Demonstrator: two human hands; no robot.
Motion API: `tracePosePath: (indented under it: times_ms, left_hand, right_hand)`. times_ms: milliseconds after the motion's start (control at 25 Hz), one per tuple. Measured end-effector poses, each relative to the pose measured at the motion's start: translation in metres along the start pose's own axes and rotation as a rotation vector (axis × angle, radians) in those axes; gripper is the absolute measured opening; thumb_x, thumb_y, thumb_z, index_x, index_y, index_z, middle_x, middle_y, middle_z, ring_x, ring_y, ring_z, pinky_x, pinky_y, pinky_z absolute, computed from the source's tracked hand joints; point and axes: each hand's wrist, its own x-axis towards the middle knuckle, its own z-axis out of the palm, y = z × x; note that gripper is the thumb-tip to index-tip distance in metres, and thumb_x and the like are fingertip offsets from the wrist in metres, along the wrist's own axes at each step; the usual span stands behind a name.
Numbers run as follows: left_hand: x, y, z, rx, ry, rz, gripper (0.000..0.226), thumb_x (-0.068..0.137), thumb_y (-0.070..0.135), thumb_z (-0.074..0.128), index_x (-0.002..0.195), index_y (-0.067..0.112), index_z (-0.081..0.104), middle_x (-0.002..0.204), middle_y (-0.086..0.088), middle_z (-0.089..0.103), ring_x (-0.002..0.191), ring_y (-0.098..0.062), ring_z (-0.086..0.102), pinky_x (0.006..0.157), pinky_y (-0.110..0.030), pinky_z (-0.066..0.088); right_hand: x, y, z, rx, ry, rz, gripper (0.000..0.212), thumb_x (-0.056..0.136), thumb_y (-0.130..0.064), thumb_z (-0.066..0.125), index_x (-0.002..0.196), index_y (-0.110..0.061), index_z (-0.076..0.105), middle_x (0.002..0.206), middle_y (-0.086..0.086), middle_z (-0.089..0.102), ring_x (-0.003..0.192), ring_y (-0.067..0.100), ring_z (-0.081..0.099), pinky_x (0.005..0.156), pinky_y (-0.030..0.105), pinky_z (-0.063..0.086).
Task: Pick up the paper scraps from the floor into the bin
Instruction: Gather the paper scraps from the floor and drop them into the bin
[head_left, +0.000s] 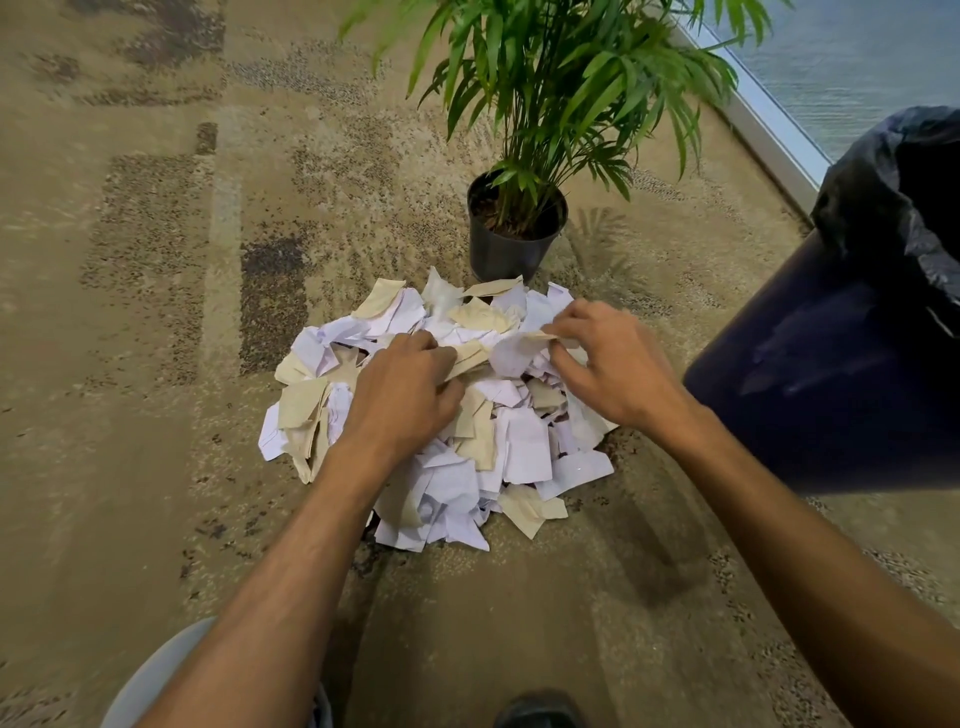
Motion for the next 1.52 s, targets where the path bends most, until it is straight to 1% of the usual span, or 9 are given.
tracePosePath:
  times_ms: [160, 320, 560, 680, 800, 880, 1040, 1320, 1520]
  left_hand:
    - [0.001, -0.001, -0.003, 0.050, 0.071, -0.020, 0.022, 0.092, 0.026, 0.046, 0.089, 0.014, 0.065, 0.085, -0.001, 0.056, 0.086, -0.024, 0.052, 0.055, -0.031, 0.028]
    - [0.001, 0.000, -0.011, 0.042, 0.131, -0.051, 0.023, 0.092, 0.022, 0.045, 0.079, 0.010, 0.059, 0.077, -0.003, 0.052, 0.078, -0.027, 0.051, 0.054, -0.036, 0.036]
    - [0.000, 0.001, -0.021, 0.019, 0.263, -0.087, 0.022, 0.091, 0.021, 0.047, 0.081, 0.009, 0.061, 0.075, -0.004, 0.055, 0.075, -0.026, 0.051, 0.054, -0.035, 0.037]
    - [0.001, 0.002, -0.024, -0.001, 0.326, -0.104, 0.022, 0.089, 0.021, 0.048, 0.083, 0.007, 0.064, 0.076, -0.005, 0.058, 0.073, -0.025, 0.052, 0.053, -0.036, 0.042]
    - [0.000, 0.001, -0.022, -0.008, 0.367, -0.122, 0.020, 0.087, 0.020, 0.051, 0.081, 0.006, 0.063, 0.074, -0.006, 0.057, 0.070, -0.024, 0.051, 0.050, -0.032, 0.037]
    - [-0.001, -0.002, -0.018, 0.001, 0.370, -0.141, 0.020, 0.086, 0.020, 0.050, 0.077, 0.006, 0.061, 0.071, -0.005, 0.053, 0.069, -0.023, 0.048, 0.049, -0.031, 0.035]
    - [-0.001, -0.005, -0.009, 0.015, 0.307, -0.143, 0.021, 0.086, 0.022, 0.049, 0.075, 0.008, 0.057, 0.072, -0.004, 0.050, 0.069, -0.025, 0.048, 0.050, -0.031, 0.031]
    - [-0.001, -0.005, -0.008, 0.036, 0.237, -0.138, 0.023, 0.090, 0.027, 0.048, 0.073, 0.012, 0.051, 0.074, -0.003, 0.048, 0.068, -0.029, 0.052, 0.051, -0.031, 0.026]
    - [-0.001, -0.003, -0.012, 0.039, 0.183, -0.143, 0.023, 0.091, 0.028, 0.052, 0.077, 0.010, 0.056, 0.079, -0.006, 0.054, 0.076, -0.033, 0.056, 0.055, -0.032, 0.025]
  right_hand:
    - [0.016, -0.006, 0.000, 0.013, 0.101, 0.038, 0.033, 0.090, -0.026, 0.051, 0.111, -0.009, 0.071, 0.106, 0.004, 0.070, 0.089, 0.021, 0.063, 0.079, 0.036, 0.049]
    - [0.019, -0.002, -0.008, 0.079, 0.166, 0.112, 0.040, 0.079, -0.033, 0.053, 0.104, -0.007, 0.070, 0.089, 0.006, 0.070, 0.072, 0.018, 0.055, 0.066, 0.032, 0.050]
    - [0.019, 0.016, -0.033, 0.135, 0.047, 0.182, 0.022, 0.076, -0.038, 0.054, 0.079, -0.017, 0.062, 0.067, 0.004, 0.062, 0.061, 0.017, 0.053, 0.051, 0.020, 0.029]
    - [0.024, 0.013, -0.032, 0.202, 0.002, 0.217, 0.005, 0.079, -0.022, 0.065, 0.082, -0.018, 0.063, 0.067, 0.000, 0.061, 0.059, 0.012, 0.053, 0.049, 0.019, 0.033]
    - [0.032, 0.004, -0.016, -0.021, -0.043, 0.135, 0.012, 0.085, -0.020, 0.064, 0.097, -0.022, 0.066, 0.067, -0.004, 0.062, 0.059, 0.010, 0.054, 0.061, 0.023, 0.050]
    - [0.036, -0.003, -0.002, -0.173, -0.055, 0.043, 0.014, 0.091, -0.020, 0.057, 0.103, -0.020, 0.064, 0.068, -0.003, 0.062, 0.061, 0.013, 0.055, 0.071, 0.025, 0.049]
    - [0.045, -0.019, 0.023, -0.309, -0.111, -0.149, 0.020, 0.096, -0.021, 0.050, 0.110, -0.011, 0.060, 0.088, 0.002, 0.057, 0.079, 0.023, 0.057, 0.057, 0.031, 0.040]
    - [0.035, -0.013, 0.036, -0.209, -0.278, -0.201, 0.070, 0.085, -0.075, 0.040, 0.126, -0.019, 0.055, 0.117, 0.002, 0.052, 0.102, 0.022, 0.054, 0.074, 0.036, 0.048]
    - [0.042, -0.025, 0.041, -0.325, -0.246, -0.259, 0.054, 0.090, -0.056, 0.050, 0.130, -0.021, 0.053, 0.118, 0.004, 0.058, 0.104, 0.026, 0.056, 0.068, 0.035, 0.046]
